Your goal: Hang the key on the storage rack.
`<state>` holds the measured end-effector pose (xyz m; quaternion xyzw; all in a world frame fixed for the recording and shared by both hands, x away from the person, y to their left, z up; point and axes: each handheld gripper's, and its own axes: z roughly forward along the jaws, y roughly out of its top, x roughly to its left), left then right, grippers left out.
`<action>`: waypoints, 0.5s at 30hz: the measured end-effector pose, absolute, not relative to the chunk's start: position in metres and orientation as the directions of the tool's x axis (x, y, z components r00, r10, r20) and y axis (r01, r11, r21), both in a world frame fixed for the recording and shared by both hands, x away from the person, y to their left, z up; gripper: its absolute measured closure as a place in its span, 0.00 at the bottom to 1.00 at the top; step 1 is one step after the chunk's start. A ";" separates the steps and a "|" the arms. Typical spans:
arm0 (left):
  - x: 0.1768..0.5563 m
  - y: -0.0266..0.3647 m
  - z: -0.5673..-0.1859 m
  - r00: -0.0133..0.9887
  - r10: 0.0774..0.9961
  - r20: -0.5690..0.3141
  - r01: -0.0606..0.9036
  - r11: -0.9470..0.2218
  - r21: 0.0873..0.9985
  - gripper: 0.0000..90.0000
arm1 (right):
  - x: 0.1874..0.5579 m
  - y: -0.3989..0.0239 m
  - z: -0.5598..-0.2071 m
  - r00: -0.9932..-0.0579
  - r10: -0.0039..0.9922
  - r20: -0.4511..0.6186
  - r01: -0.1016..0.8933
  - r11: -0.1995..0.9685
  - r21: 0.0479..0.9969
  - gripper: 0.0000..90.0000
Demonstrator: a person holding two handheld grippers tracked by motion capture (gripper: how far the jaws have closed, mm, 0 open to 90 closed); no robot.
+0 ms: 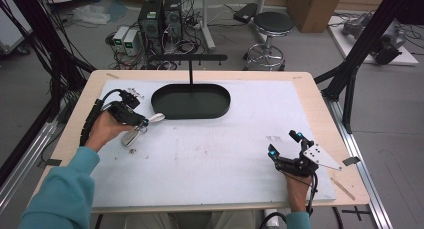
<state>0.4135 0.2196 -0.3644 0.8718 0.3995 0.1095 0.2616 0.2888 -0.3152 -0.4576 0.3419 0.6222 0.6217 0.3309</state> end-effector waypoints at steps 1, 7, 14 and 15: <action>0.413 0.220 -0.363 0.658 0.753 -0.017 0.636 -0.543 0.549 0.82 | 0.289 -0.315 -0.458 -0.547 0.837 0.014 0.014 -0.008 1.000 0.07; 0.411 0.222 -0.354 0.665 0.746 -0.025 0.611 -0.525 0.592 0.82 | 0.289 -0.315 -0.458 -0.548 0.837 0.018 0.017 -0.010 1.000 0.07; 0.410 0.227 -0.344 0.666 0.745 -0.035 0.578 -0.486 0.656 0.82 | 0.289 -0.315 -0.458 -0.548 0.836 0.016 0.016 -0.008 1.000 0.07; 0.410 0.227 -0.341 0.667 0.745 -0.032 0.571 -0.482 0.664 0.82 | 0.289 -0.315 -0.458 -0.548 0.837 0.014 0.016 -0.007 1.000 0.07</action>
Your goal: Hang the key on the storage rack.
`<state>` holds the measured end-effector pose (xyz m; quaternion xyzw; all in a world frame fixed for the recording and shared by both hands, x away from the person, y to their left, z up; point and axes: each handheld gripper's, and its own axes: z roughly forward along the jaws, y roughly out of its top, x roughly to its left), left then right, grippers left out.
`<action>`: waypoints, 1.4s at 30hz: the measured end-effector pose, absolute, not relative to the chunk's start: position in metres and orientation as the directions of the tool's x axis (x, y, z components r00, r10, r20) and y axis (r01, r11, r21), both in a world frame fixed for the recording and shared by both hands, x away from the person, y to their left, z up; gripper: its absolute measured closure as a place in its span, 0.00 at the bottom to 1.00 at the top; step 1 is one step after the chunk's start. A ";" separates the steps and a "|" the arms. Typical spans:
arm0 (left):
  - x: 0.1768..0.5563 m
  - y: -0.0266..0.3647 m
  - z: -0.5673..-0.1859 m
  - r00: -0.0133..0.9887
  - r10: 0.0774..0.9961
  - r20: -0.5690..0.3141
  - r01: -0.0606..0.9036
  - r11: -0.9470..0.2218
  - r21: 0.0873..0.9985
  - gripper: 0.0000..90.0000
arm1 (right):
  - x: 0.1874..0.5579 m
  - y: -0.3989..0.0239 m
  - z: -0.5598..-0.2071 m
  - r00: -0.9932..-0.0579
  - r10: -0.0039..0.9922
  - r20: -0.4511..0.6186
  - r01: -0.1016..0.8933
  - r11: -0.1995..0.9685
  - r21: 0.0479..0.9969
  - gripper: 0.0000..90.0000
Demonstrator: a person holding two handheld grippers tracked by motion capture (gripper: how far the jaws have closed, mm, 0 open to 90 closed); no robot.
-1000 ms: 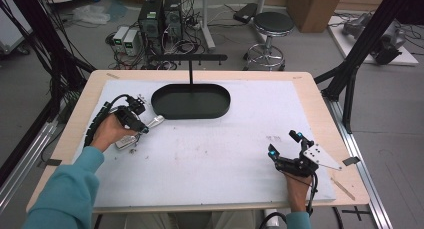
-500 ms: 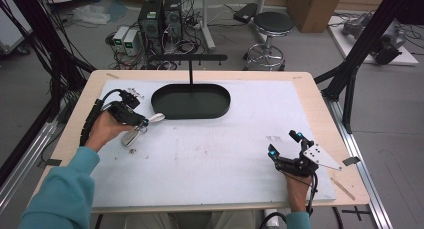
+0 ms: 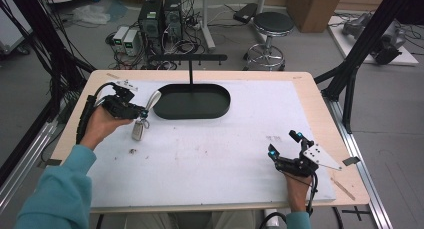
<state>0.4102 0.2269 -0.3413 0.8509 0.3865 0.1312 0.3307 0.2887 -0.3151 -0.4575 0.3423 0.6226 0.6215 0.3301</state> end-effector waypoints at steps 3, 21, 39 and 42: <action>0.412 0.225 -0.334 0.671 0.741 -0.034 0.554 -0.470 0.688 0.82 | 0.289 -0.315 -0.458 -0.548 0.837 0.015 0.016 -0.007 1.000 0.07; 0.433 0.219 -0.309 0.687 0.723 -0.075 0.465 -0.357 0.810 0.82 | 0.289 -0.315 -0.458 -0.549 0.836 0.017 0.019 -0.008 1.000 0.07; 0.467 0.219 -0.313 0.684 0.718 -0.129 0.441 -0.266 0.857 0.82 | 0.289 -0.315 -0.458 -0.550 0.835 0.016 0.020 -0.005 1.000 0.07; 0.473 0.218 -0.311 0.681 0.721 -0.131 0.437 -0.257 0.862 0.82 | 0.289 -0.315 -0.458 -0.550 0.835 0.016 0.020 -0.006 1.000 0.07</action>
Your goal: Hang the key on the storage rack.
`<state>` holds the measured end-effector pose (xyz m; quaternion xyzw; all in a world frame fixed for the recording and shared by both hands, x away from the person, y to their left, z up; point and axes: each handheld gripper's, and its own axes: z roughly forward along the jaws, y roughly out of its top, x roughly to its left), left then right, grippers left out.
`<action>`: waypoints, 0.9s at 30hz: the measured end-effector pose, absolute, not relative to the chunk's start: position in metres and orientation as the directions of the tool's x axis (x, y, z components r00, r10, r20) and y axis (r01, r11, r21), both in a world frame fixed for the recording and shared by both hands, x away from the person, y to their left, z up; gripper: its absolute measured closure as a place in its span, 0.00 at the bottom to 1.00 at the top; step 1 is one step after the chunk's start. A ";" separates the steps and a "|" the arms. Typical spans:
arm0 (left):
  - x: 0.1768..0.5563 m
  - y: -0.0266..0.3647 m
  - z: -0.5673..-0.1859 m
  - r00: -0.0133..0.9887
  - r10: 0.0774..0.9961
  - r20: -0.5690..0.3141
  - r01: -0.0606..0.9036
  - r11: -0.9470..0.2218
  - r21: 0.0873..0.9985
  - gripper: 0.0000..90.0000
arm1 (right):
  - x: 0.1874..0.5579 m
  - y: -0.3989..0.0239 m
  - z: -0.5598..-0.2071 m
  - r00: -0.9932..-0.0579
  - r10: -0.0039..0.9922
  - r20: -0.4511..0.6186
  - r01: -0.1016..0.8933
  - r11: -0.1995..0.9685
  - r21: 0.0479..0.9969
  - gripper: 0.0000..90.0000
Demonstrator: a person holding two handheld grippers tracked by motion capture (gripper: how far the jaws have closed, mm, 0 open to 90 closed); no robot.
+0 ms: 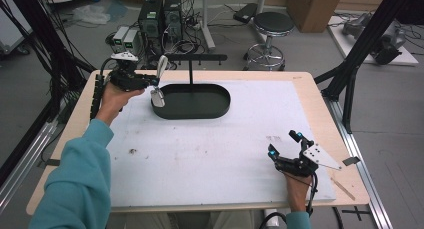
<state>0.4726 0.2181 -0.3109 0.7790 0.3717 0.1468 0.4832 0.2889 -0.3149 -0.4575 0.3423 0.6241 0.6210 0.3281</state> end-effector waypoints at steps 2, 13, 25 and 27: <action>0.476 0.218 -0.310 0.679 0.723 -0.133 0.437 -0.252 0.864 0.82 | 0.289 -0.315 -0.458 -0.550 0.835 0.015 0.019 -0.005 1.000 0.07; 0.486 0.220 -0.317 0.678 0.718 -0.160 0.444 -0.226 0.867 0.82 | 0.289 -0.315 -0.458 -0.550 0.835 0.016 0.020 -0.006 1.000 0.07; 0.494 0.227 -0.326 0.658 0.731 -0.180 0.477 -0.220 0.851 0.82 | 0.289 -0.315 -0.457 -0.551 0.835 0.014 0.019 -0.004 1.000 0.07; 0.494 0.227 -0.327 0.658 0.733 -0.173 0.478 -0.228 0.848 0.82 | 0.289 -0.315 -0.457 -0.551 0.834 0.013 0.019 -0.003 1.000 0.07</action>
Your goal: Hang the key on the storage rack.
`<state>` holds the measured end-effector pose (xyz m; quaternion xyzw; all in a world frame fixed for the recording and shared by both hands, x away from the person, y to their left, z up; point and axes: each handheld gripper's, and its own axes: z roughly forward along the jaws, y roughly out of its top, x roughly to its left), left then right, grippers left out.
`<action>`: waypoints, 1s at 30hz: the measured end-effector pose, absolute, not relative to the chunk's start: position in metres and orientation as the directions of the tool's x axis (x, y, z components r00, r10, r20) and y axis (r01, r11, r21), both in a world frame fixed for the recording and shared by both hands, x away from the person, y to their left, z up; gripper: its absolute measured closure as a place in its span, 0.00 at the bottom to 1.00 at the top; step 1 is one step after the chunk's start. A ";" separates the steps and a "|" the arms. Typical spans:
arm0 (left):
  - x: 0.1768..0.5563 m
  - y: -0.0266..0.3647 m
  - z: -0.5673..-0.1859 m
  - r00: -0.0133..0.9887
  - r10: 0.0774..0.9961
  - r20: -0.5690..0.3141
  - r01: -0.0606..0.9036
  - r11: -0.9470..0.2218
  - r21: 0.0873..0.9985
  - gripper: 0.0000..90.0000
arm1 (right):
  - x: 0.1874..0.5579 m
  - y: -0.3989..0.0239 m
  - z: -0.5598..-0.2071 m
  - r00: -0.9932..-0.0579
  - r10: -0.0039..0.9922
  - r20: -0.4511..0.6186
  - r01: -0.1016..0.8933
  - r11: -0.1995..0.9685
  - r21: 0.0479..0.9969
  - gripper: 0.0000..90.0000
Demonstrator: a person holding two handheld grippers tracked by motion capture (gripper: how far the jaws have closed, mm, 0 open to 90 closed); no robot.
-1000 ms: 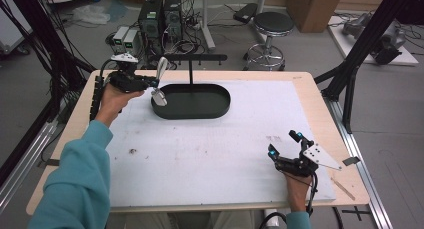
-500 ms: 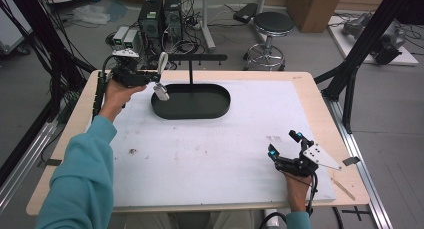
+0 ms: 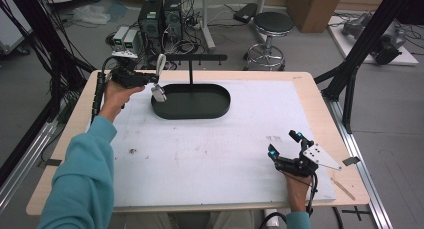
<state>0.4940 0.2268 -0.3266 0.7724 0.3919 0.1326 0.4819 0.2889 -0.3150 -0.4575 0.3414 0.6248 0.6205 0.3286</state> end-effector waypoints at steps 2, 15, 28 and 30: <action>0.495 0.227 -0.327 0.654 0.737 -0.173 0.480 -0.227 0.847 0.82 | 0.289 -0.315 -0.457 -0.551 0.834 0.016 0.019 -0.006 1.000 0.07; 0.498 0.235 -0.329 0.623 0.758 -0.195 0.483 -0.177 0.858 0.82 | 0.289 -0.315 -0.458 -0.551 0.835 0.015 0.020 -0.005 1.000 0.07; 0.503 0.229 -0.336 0.592 0.788 -0.171 0.483 -0.177 0.857 0.82 | 0.289 -0.315 -0.457 -0.550 0.835 0.013 0.017 -0.004 1.000 0.07; 0.503 0.226 -0.338 0.588 0.793 -0.157 0.480 -0.186 0.857 0.82 | 0.289 -0.315 -0.457 -0.551 0.834 0.012 0.018 -0.003 1.000 0.07</action>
